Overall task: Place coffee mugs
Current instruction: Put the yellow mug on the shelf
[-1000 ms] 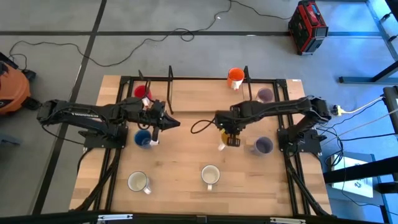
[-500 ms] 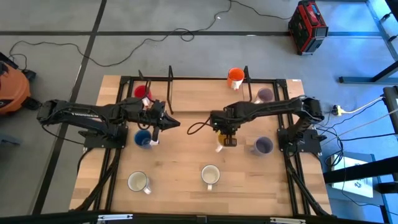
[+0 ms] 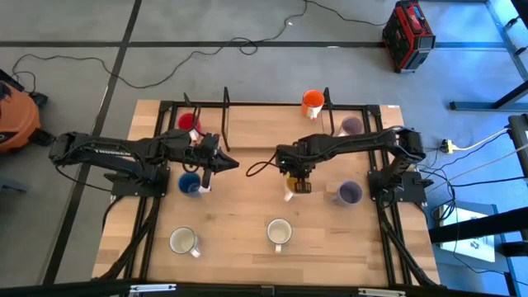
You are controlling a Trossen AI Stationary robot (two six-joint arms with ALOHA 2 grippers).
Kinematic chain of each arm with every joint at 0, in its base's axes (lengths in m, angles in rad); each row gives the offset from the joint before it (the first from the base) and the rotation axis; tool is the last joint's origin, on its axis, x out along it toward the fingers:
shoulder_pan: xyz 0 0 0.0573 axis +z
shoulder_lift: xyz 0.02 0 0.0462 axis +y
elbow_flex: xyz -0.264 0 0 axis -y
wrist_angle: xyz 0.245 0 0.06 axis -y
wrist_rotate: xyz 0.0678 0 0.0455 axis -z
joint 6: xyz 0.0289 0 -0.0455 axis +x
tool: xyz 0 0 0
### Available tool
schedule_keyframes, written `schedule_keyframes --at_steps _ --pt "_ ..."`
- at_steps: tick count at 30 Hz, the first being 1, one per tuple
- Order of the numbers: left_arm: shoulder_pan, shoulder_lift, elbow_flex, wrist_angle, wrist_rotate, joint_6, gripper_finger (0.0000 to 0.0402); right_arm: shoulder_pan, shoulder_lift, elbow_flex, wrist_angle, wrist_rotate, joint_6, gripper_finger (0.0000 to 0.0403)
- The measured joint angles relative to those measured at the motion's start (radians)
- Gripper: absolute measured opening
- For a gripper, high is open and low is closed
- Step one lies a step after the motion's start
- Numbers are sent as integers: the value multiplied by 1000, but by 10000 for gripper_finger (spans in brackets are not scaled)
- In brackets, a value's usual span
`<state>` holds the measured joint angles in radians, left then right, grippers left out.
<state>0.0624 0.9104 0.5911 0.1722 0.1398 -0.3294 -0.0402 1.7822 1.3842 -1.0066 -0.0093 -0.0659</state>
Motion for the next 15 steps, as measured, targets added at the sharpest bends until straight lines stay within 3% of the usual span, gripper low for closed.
schedule_keyframes --at_steps 7,15 --pt "0 0 0 -1 -1 11 15 -1 39 4 1 -3 -12 5" --pt "0 0 0 6 -1 52 15 0 48 21 42 -2 36 68"
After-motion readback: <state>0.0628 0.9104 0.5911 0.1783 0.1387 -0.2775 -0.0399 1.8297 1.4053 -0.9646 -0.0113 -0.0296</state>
